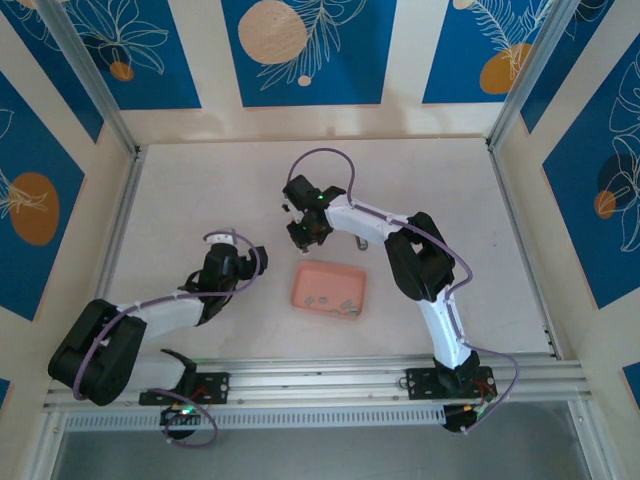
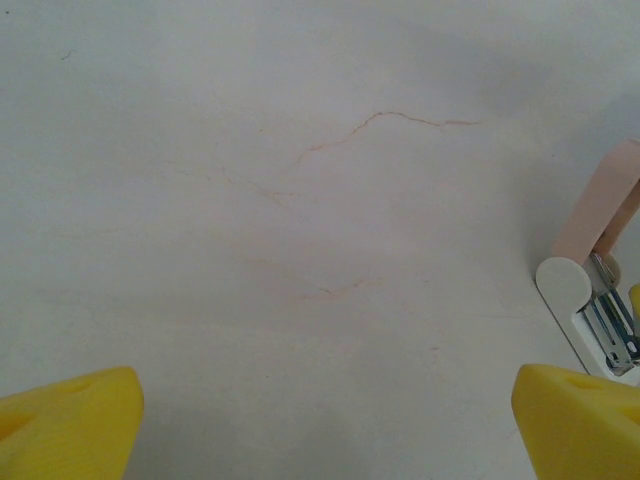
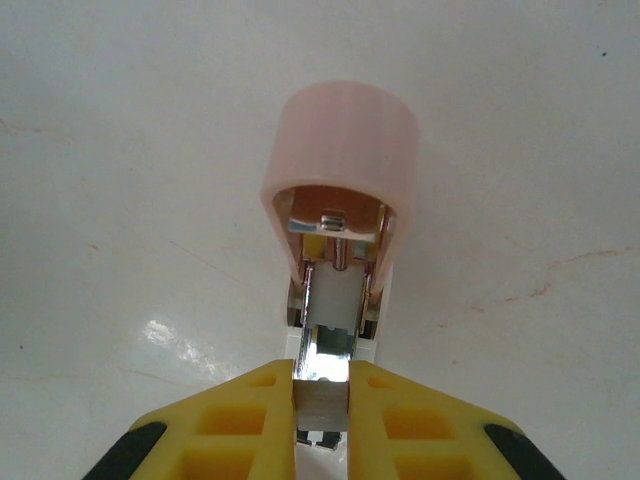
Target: Load the staples into the stapler
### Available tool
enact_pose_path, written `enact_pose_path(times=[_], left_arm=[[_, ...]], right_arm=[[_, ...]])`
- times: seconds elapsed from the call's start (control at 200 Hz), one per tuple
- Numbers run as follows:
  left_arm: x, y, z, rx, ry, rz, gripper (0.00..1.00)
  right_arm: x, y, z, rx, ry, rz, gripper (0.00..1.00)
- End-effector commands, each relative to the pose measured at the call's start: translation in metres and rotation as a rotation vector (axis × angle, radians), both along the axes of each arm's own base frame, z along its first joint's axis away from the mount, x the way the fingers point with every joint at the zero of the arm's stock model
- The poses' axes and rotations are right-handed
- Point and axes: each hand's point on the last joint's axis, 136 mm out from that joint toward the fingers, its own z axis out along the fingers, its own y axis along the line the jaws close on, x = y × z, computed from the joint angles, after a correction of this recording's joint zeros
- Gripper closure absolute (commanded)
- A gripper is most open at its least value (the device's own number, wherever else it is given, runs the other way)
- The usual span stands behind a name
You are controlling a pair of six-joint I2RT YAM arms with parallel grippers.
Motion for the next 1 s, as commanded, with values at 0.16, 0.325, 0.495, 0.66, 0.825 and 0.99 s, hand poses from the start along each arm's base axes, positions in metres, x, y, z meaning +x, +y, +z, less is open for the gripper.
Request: enact_pose_path(times=[0.16, 0.325, 0.495, 0.66, 0.825, 0.99], left_arm=[[-0.002, 0.004, -0.002, 0.016, 0.009, -0.010, 0.05], [-0.002, 0.005, -0.001, 0.020, 0.006, -0.010, 0.05], [-0.002, 0.005, -0.002, 0.022, 0.009, -0.010, 0.05], [-0.002, 0.004, -0.001, 0.023, 0.009, -0.013, 0.05], [-0.002, 0.004, -0.001, 0.021, 0.008, -0.013, 0.05], [-0.001, 0.003, 0.001, 0.018, 0.005, -0.018, 0.05]], right_arm=[[0.001, 0.003, -0.006, 0.003, 0.024, 0.011, 0.82], [-0.001, 0.002, -0.012, -0.004, 0.039, 0.009, 0.83], [-0.004, 0.001, -0.016, -0.009, 0.052, 0.007, 0.83], [-0.004, -0.001, -0.014, -0.019, 0.051, 0.003, 0.83], [0.000, -0.002, 0.005, 0.002, 0.007, -0.016, 0.84], [0.002, -0.001, 0.024, 0.046, -0.026, -0.045, 0.84]])
